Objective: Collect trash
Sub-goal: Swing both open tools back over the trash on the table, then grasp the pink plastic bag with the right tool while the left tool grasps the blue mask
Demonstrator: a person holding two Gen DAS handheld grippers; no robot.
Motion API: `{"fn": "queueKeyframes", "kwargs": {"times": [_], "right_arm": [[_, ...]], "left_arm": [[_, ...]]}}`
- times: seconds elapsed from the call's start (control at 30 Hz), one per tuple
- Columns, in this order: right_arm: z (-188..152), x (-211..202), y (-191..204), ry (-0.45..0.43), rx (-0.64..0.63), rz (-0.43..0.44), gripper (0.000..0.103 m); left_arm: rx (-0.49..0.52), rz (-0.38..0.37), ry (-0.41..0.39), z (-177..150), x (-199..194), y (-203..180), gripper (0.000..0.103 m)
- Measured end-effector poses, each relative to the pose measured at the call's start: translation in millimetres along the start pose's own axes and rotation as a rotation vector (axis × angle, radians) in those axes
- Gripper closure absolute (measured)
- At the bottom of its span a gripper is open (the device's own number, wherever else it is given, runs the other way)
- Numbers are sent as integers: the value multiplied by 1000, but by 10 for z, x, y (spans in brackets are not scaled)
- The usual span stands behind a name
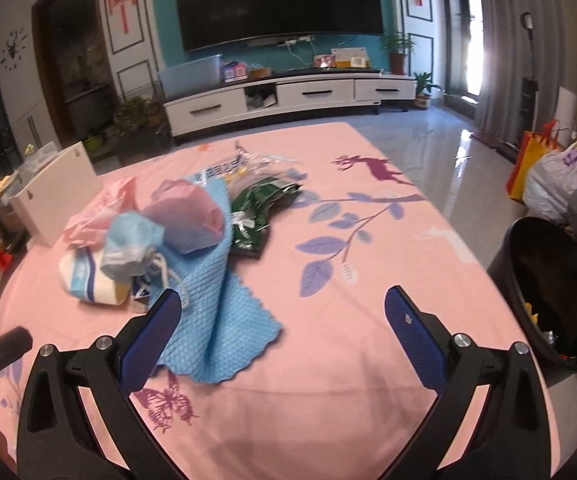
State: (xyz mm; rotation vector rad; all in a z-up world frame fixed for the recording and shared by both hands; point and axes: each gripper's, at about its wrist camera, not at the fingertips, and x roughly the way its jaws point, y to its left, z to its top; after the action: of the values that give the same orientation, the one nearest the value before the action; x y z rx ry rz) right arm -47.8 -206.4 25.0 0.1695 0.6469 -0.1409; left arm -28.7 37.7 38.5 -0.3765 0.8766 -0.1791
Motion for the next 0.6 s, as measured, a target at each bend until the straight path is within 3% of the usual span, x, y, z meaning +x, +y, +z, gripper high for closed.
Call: {"fn": "queueKeyframes", "kwargs": {"times": [0.27, 0.43, 0.6], "right_arm": [[21, 32, -4, 44, 63, 97, 4], [264, 86, 46, 75, 96, 142, 6], [734, 400, 365, 138, 74, 158, 22]], "left_arm": [[-54, -19, -17, 58, -62, 105, 26], [-72, -28, -16, 105, -66, 160, 32], [-93, -42, 6, 150, 5, 207, 32]]}}
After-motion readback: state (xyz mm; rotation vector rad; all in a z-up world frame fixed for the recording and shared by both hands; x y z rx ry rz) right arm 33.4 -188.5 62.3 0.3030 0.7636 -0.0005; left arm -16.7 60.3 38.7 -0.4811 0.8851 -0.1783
